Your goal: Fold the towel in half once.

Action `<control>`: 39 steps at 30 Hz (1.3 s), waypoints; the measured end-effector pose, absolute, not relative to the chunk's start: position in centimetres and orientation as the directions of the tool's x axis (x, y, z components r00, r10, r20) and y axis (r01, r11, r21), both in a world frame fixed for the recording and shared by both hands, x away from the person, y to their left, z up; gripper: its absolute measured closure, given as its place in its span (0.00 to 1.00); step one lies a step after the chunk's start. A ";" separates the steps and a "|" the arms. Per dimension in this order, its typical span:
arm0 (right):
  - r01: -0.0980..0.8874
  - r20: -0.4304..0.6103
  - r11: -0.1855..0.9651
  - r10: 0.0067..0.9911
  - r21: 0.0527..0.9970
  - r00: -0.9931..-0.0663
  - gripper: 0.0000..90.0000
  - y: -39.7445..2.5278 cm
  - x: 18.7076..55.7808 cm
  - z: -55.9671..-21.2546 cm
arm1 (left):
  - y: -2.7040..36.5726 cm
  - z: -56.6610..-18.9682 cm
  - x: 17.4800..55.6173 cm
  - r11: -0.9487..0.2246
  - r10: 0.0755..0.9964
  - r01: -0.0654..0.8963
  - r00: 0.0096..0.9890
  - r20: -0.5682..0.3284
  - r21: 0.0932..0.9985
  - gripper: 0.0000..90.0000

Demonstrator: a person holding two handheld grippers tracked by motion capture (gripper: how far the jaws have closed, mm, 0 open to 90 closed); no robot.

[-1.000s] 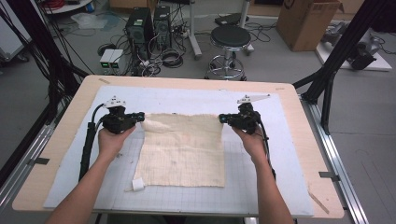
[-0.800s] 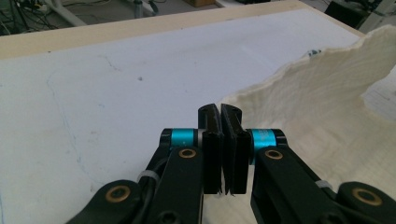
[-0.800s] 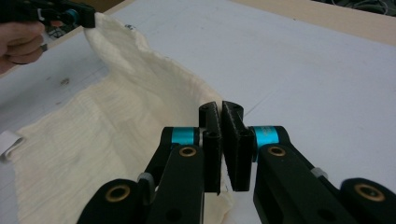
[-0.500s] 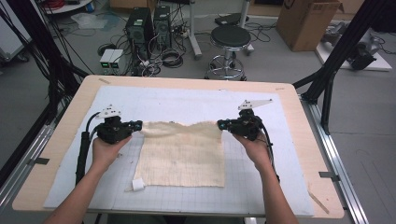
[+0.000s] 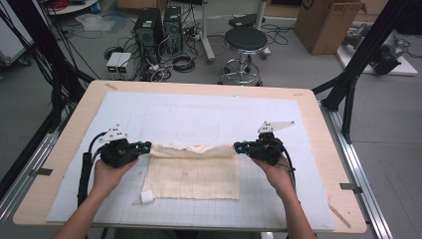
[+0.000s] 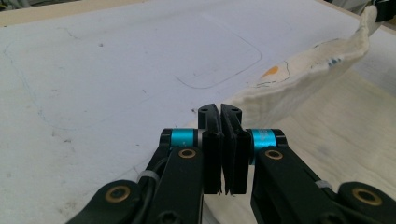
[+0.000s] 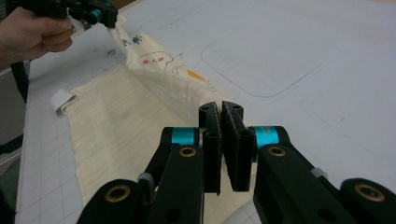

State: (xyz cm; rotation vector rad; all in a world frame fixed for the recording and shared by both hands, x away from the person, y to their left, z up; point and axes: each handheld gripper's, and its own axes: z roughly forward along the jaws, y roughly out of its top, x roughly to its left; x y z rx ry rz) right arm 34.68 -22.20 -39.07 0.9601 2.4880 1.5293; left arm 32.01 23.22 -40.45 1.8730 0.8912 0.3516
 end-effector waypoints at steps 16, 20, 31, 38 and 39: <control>0.446 0.239 0.337 0.508 0.829 -0.828 0.96 -21.9 31.3 -40.6 | 24.2 -42.0 28.1 -0.261 0.684 0.402 0.719 -0.126 0.878 0.96; 0.448 0.239 0.349 0.502 0.823 -0.831 0.96 -21.8 30.6 -40.8 | 24.3 -42.5 27.1 -0.282 0.670 0.408 0.732 -0.126 0.868 0.96; 0.475 0.254 0.380 0.502 0.794 -0.826 0.96 -22.2 28.7 -42.5 | 24.4 -43.3 25.2 -0.324 0.625 0.415 0.768 -0.137 0.850 0.95; 0.476 0.253 0.406 0.492 0.780 -0.833 0.96 -22.2 27.8 -43.2 | 24.4 -43.6 24.6 -0.337 0.603 0.418 0.784 -0.148 0.844 0.95; 0.481 0.259 0.405 0.492 0.777 -0.831 0.95 -22.2 27.6 -43.2 | 24.5 -43.6 24.5 -0.331 0.597 0.422 0.786 -0.159 0.844 0.94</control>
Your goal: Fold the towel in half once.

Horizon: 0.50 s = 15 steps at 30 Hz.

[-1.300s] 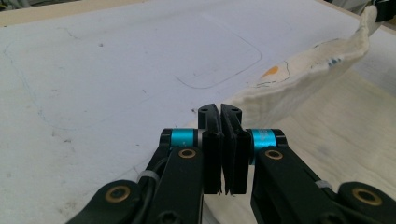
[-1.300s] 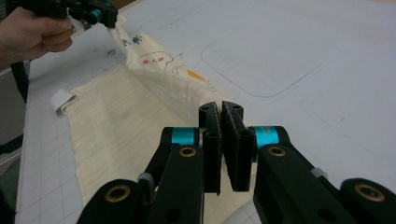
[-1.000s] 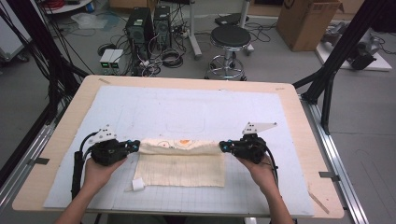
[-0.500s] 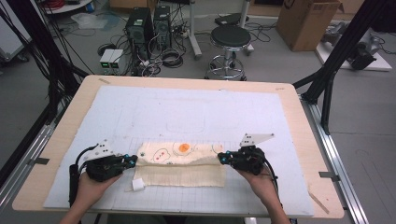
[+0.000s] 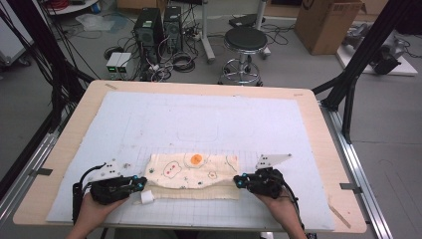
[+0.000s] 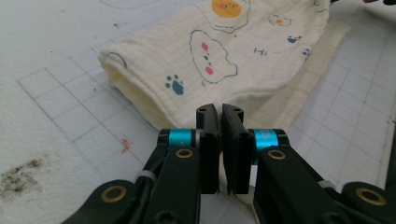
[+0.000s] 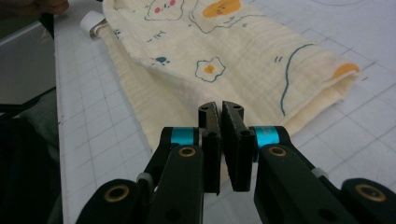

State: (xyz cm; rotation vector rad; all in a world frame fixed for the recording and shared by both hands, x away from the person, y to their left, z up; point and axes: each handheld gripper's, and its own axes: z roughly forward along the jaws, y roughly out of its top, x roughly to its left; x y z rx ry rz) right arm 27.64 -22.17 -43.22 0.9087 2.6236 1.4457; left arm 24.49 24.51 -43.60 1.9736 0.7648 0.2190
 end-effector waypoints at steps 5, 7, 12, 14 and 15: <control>0.480 0.275 0.384 0.479 0.789 -0.834 0.84 -22.6 27.0 -43.2 | 25.0 -43.2 24.0 -0.296 0.565 0.410 0.803 -0.188 0.862 0.74; 0.469 0.272 0.365 0.475 0.804 -0.837 0.80 -22.9 26.8 -42.9 | 25.0 -43.0 24.0 -0.274 0.571 0.409 0.798 -0.195 0.871 0.71; 0.467 0.267 0.375 0.474 0.801 -0.839 0.77 -22.7 26.5 -43.0 | 24.4 -43.4 24.4 -0.306 0.572 0.411 0.800 -0.179 0.858 0.75; 0.469 0.262 0.399 0.471 0.788 -0.842 0.75 -22.3 26.5 -43.3 | 24.2 -43.6 24.5 -0.339 0.561 0.415 0.810 -0.173 0.845 0.76; 0.466 0.258 0.412 0.466 0.783 -0.846 0.74 -22.2 26.4 -43.4 | 24.2 -43.7 24.5 -0.354 0.559 0.422 0.811 -0.173 0.835 0.76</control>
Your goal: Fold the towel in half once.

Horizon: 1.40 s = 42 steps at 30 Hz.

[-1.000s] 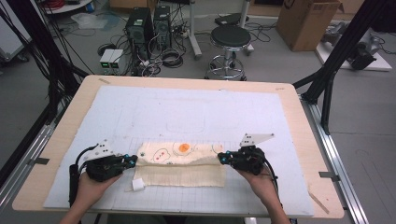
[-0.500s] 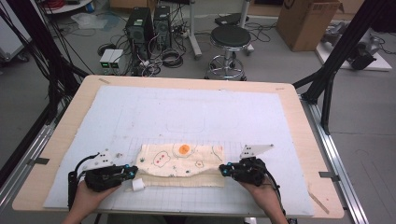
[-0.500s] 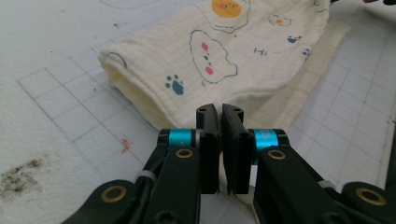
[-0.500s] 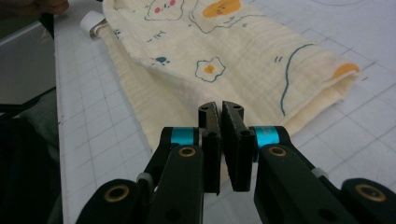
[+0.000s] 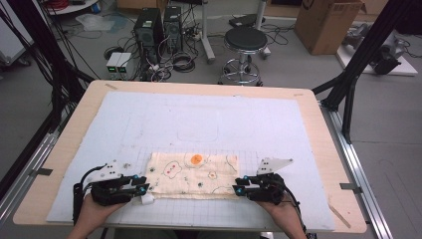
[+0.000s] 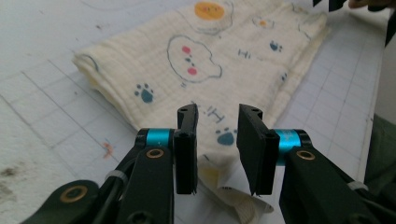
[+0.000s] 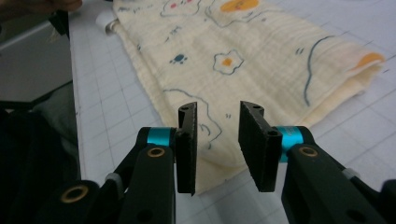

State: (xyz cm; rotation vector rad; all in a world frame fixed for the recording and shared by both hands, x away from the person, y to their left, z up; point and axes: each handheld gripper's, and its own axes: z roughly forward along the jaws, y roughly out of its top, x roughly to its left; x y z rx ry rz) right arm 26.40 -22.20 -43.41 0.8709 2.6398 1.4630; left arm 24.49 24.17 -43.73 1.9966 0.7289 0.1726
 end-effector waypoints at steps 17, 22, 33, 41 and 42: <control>0.437 0.214 0.466 0.456 0.769 -0.864 0.95 -21.8 26.4 -43.7 | 24.1 -43.9 24.5 -0.380 0.561 0.426 0.812 -0.161 0.821 0.93; 0.425 0.215 0.432 0.455 0.795 -0.864 0.95 -22.1 26.2 -43.0 | 24.3 -43.4 24.4 -0.351 0.557 0.413 0.813 -0.167 0.840 0.93; 0.426 0.222 0.444 0.440 0.788 -0.870 0.95 -22.4 25.0 -43.0 | 24.6 -43.4 23.6 -0.359 0.541 0.411 0.823 -0.172 0.838 0.94; 0.462 0.253 0.446 0.451 0.767 -0.856 0.75 -22.9 24.8 -43.6 | 24.2 -43.5 23.3 -0.379 0.505 0.397 0.846 -0.173 0.836 0.80; 0.464 0.253 0.435 0.459 0.772 -0.852 0.68 -23.0 24.9 -43.6 | 24.3 -43.4 23.3 -0.372 0.489 0.386 0.855 -0.176 0.844 0.75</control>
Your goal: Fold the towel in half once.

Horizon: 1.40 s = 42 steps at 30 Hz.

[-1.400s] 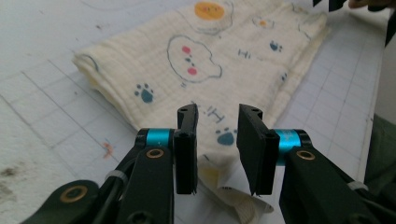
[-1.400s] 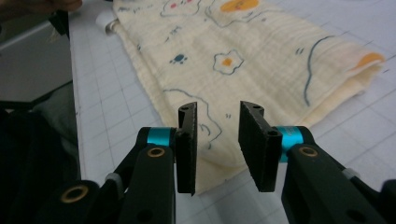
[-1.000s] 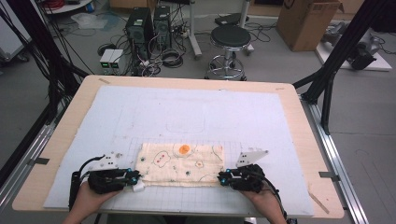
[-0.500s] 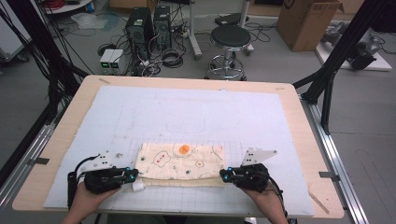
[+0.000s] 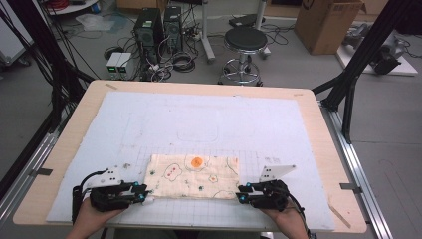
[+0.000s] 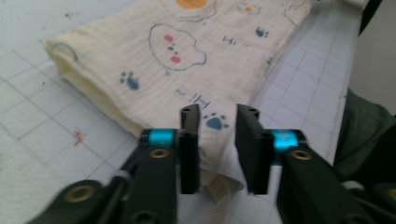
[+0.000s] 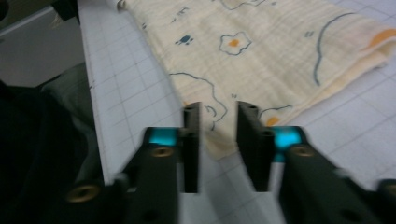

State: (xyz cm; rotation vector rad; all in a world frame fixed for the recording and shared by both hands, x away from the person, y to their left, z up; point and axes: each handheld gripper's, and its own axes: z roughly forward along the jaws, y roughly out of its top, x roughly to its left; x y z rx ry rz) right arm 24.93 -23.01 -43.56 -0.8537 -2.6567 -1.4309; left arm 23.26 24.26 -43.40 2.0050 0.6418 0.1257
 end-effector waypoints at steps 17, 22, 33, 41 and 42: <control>0.428 0.245 0.316 0.482 0.847 -0.841 0.89 -21.9 27.9 -40.6 | 21.3 -41.9 26.8 -0.328 0.530 0.370 0.834 -0.155 0.869 0.87; 0.422 0.236 0.317 0.486 0.850 -0.841 0.96 -20.4 29.3 -40.1 | 19.9 -41.4 28.4 -0.321 0.545 0.361 0.827 -0.141 0.876 0.95; 0.404 0.191 0.383 0.485 0.831 -0.853 0.99 -16.2 32.9 -40.0 | 17.2 -40.8 31.4 -0.321 0.573 0.372 0.809 -0.134 0.871 0.98; 0.457 0.215 0.394 0.522 0.798 -0.825 0.99 -13.8 35.2 -41.9 | 15.2 -42.4 33.7 -0.392 0.602 0.418 0.790 -0.116 0.820 0.99; 0.460 0.217 0.396 0.522 0.795 -0.825 0.99 -13.6 35.5 -42.1 | 15.1 -42.8 33.9 -0.394 0.609 0.431 0.784 -0.120 0.812 0.99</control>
